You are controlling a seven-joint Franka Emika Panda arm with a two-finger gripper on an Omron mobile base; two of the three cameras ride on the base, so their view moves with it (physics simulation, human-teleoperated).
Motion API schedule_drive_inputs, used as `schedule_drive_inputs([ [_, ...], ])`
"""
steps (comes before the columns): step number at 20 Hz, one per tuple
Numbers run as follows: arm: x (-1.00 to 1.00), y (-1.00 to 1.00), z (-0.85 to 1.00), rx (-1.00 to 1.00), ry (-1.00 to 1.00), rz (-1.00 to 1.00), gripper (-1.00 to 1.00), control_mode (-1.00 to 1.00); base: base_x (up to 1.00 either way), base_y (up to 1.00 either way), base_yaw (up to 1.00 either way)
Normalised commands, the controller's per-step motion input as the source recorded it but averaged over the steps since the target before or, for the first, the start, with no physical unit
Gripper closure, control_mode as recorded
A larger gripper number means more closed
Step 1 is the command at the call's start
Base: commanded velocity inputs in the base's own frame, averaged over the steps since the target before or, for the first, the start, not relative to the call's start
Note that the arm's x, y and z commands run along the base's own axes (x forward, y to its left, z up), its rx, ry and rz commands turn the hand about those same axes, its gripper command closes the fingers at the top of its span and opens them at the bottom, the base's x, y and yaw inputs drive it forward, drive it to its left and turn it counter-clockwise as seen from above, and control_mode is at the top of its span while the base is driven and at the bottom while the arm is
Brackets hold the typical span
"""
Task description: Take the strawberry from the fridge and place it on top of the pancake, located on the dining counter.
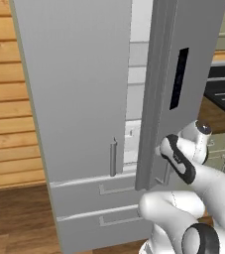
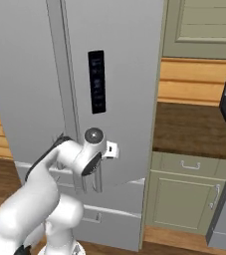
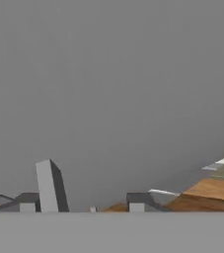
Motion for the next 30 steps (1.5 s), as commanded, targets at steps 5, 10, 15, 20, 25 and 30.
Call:
schedule_drive_inputs([
  [5, -0.42, -0.40, 0.09, 0.06, -0.16, 0.00, -1.00, -1.00, 0.00, 0.00, 0.00],
  [10, -0.36, -0.13, 0.86, -0.01, -0.03, 0.03, -1.00, -1.00, 0.00, 0.00, 0.00],
  [15, -0.68, 0.41, 0.97, -0.07, 0.06, -0.05, -1.00, -1.00, 0.00, 0.00, 0.00],
  [20, -0.33, 1.00, 0.79, -0.43, 0.25, -0.15, -1.00, -1.00, 0.00, 0.00, 0.00],
  [25, 0.01, 1.00, 0.81, -0.61, 0.30, -0.05, -1.00, -1.00, 0.00, 0.00, 0.00],
  [30, 0.47, 0.72, 0.17, -0.53, 0.37, -0.04, -1.00, -1.00, 0.00, 0.00, 0.00],
])
